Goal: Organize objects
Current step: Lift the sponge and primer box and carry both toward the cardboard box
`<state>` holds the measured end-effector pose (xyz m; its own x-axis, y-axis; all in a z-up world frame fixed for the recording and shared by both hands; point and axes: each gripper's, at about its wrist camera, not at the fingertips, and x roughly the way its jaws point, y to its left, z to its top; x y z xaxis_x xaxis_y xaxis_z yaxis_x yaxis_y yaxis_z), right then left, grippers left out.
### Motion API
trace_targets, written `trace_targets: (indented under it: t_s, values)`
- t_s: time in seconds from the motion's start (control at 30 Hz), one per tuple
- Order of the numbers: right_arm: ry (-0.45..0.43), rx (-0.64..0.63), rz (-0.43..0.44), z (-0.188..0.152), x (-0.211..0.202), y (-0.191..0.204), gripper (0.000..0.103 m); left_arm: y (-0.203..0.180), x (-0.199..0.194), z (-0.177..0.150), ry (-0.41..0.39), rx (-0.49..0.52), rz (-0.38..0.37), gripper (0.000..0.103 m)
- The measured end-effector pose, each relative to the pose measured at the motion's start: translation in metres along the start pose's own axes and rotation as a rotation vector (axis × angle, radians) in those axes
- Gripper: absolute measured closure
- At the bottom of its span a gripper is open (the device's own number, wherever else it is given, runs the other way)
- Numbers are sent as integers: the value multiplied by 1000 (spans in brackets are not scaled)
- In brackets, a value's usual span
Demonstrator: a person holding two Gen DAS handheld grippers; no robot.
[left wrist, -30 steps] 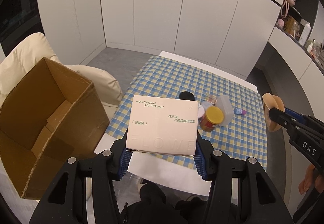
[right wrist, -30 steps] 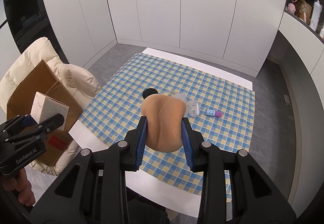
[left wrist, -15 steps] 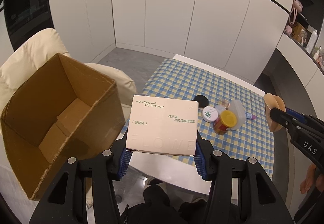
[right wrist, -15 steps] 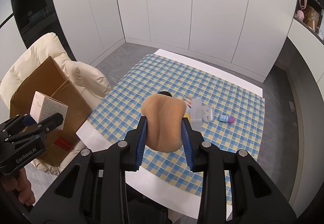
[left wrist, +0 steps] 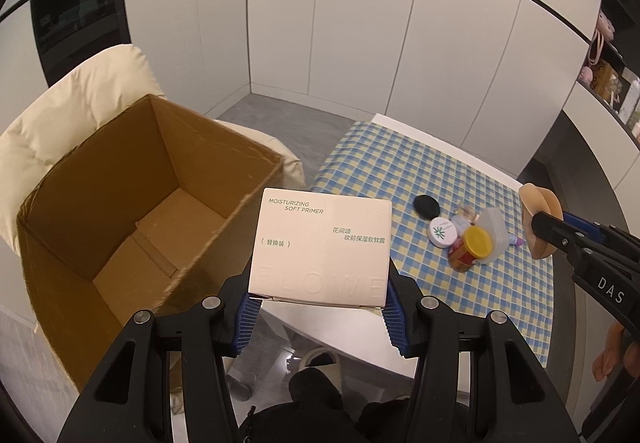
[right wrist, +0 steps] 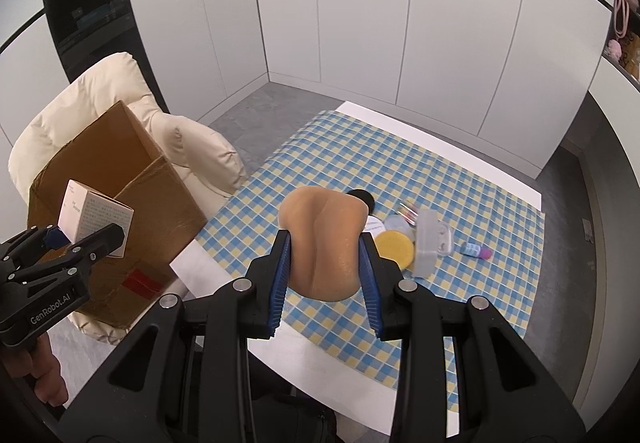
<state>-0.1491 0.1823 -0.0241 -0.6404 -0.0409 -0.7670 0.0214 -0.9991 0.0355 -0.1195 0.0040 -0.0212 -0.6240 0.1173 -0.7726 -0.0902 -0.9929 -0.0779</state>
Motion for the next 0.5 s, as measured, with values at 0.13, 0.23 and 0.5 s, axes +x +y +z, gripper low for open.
trace_targets:
  t_s: [0.13, 0.23, 0.5]
  values:
    - [-3, -17, 10, 3, 3, 12, 69, 11, -5, 0, -11, -21, 14, 50]
    - [-5, -28, 19, 5, 5, 21, 69, 20, -7, -1, -16, -36, 25, 50]
    - [-6, -59, 45, 10, 8, 44, 69, 43, -12, -2, -22, -62, 48, 50]
